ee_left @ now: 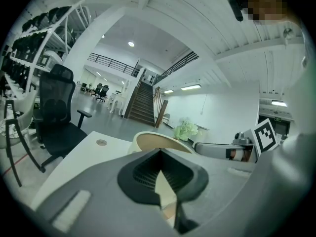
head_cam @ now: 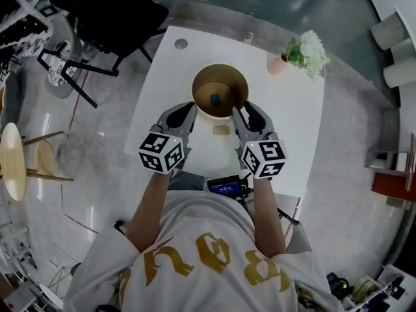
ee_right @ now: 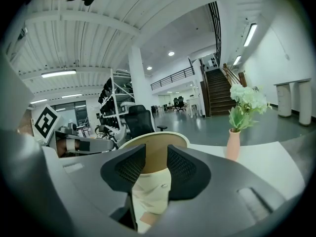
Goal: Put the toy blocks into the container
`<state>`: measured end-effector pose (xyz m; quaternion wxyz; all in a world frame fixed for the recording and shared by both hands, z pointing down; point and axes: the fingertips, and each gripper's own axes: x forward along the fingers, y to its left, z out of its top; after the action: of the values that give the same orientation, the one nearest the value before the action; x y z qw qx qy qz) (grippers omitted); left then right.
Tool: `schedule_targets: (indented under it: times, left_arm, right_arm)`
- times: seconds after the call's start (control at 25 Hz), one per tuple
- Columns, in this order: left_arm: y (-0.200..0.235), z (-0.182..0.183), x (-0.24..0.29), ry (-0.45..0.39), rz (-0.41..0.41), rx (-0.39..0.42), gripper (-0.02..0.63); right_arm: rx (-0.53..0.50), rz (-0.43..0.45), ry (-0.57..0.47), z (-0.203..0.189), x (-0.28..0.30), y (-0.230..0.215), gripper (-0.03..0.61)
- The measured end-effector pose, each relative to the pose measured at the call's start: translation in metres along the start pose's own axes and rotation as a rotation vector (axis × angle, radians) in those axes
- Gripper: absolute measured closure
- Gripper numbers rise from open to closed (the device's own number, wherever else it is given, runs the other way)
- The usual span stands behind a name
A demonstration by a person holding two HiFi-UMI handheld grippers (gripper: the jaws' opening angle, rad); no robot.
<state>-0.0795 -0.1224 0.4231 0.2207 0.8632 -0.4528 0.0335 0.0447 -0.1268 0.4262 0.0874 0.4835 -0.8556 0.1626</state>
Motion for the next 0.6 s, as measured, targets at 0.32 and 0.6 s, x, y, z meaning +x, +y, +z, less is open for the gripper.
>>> schedule_targets:
  times: [0.32, 0.6]
  left_arm:
    - [-0.011, -0.005, -0.011, 0.004, -0.003, 0.011, 0.612]
    - [-0.025, -0.019, -0.021, 0.014, -0.008, 0.012, 0.612]
  right_arm:
    - [0.073, 0.020, -0.029, -0.004, -0.021, 0.007, 0.425]
    - [0.068, 0.010, -0.031, -0.011, -0.043, 0.010, 0.425]
